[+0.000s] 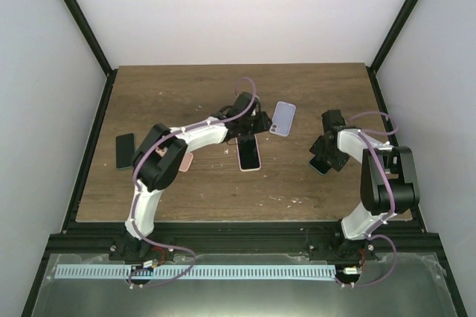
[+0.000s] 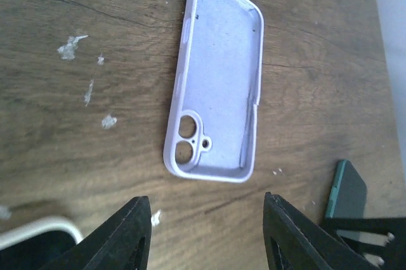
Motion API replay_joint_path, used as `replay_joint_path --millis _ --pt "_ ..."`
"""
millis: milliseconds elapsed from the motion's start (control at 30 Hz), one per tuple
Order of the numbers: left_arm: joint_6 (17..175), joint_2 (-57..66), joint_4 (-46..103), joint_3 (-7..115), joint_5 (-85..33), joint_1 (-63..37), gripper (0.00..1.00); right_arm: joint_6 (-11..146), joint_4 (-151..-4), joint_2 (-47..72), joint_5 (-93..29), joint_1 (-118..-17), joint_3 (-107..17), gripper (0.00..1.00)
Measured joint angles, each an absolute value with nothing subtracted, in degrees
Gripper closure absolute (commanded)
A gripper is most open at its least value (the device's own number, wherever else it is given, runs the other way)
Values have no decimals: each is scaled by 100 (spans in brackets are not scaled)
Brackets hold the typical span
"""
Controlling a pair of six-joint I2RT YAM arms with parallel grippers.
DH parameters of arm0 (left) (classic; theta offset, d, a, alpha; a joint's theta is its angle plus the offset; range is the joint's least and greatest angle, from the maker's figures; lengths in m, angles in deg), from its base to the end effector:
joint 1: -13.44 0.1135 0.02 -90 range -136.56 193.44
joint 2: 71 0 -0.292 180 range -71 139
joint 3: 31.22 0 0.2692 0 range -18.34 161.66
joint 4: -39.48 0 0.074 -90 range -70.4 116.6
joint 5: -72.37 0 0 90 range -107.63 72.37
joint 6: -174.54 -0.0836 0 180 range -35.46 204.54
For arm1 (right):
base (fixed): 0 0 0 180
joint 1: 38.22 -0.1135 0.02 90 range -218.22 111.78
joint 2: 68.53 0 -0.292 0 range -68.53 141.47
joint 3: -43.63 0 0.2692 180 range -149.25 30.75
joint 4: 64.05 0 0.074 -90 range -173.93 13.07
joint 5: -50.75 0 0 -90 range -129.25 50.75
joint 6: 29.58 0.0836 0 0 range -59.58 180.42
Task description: Put the phone into the phone case
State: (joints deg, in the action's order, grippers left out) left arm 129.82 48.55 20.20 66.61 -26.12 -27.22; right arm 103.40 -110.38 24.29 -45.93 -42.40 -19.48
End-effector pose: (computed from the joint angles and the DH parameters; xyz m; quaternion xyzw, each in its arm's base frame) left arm 0.3958 -0.3562 0.1651 -0.0059 0.9080 -0.3312 0.2567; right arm 0.3060 0.0126 0.1193 0.3358 0.9323 -0.0045 0.1343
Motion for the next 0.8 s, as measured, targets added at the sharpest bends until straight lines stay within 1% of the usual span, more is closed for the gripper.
replay_joint_path --millis 267,333,433,500,567,800 --pt "12947 5876 2112 7291 -2743 -2707 54 10268 -10972 2376 -4588 -4245 -1885 26" --pt "12936 6007 2156 7376 -2758 -2707 57 10259 -10957 2363 -4588 -4247 -1870 26" --pt "12892 6112 2012 7610 -2723 -2709 57 10244 -10918 2330 -4586 -4247 -1833 26" --pt "12816 6208 1828 7837 -2642 -2725 63 10242 -10883 2304 -4586 -4247 -1802 26" --pt "12750 6289 1699 7992 -2544 -2747 67 10242 -10854 2287 -4584 -4247 -1776 26" --pt "12650 6311 1461 8025 -2299 -2814 82 10209 -10819 2254 -4579 -4247 -1743 26"
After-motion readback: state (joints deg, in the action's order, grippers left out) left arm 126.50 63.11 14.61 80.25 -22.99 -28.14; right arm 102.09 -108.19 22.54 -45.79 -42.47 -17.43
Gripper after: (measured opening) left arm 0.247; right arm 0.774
